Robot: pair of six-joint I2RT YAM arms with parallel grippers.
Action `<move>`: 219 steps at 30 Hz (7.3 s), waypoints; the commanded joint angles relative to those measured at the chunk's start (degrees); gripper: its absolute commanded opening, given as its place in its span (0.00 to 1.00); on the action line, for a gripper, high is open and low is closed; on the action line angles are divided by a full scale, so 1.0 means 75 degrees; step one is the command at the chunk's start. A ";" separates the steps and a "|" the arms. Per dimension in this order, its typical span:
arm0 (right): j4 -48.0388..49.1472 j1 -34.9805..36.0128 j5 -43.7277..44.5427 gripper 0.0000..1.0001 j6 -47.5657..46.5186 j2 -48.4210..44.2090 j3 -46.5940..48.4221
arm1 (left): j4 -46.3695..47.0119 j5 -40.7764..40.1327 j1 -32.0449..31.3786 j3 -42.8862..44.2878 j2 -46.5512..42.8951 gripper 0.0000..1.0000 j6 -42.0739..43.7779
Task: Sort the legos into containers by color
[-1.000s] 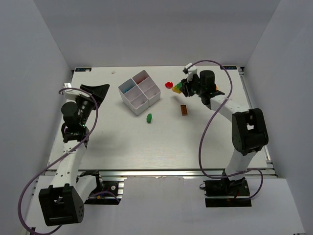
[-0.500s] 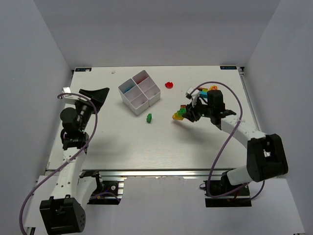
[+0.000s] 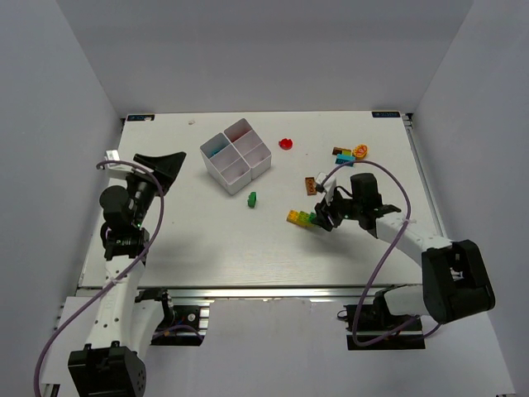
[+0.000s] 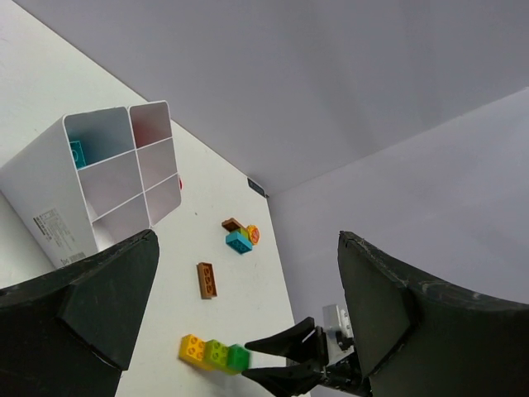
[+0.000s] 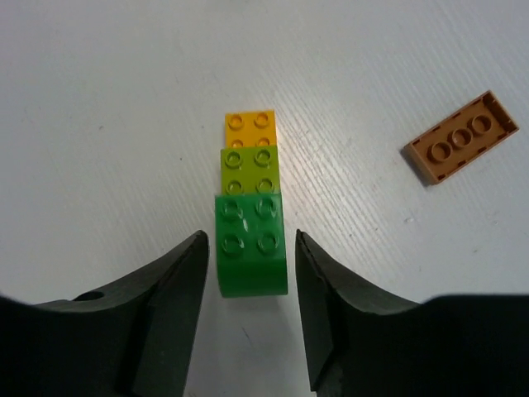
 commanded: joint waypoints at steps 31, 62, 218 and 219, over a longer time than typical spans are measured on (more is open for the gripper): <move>-0.1603 0.0363 0.3663 0.89 0.4555 0.7131 0.9376 | -0.0554 0.0066 0.0075 -0.0267 -0.0307 0.98 0.0270; -0.2037 0.0527 0.3956 0.81 0.4157 1.0227 1.2977 | -0.0812 -0.0274 0.0064 -0.0185 0.0256 0.98 0.0446; -0.4759 -0.1069 -0.0373 0.89 -0.1634 -0.0471 0.1977 | -0.2311 0.1601 -0.0124 -0.0442 -0.1009 0.71 0.0621; -0.4419 -0.0881 0.0015 0.89 -0.1319 -0.0588 0.1776 | -0.2405 0.1566 -0.0135 -0.0466 -0.1207 0.71 0.0621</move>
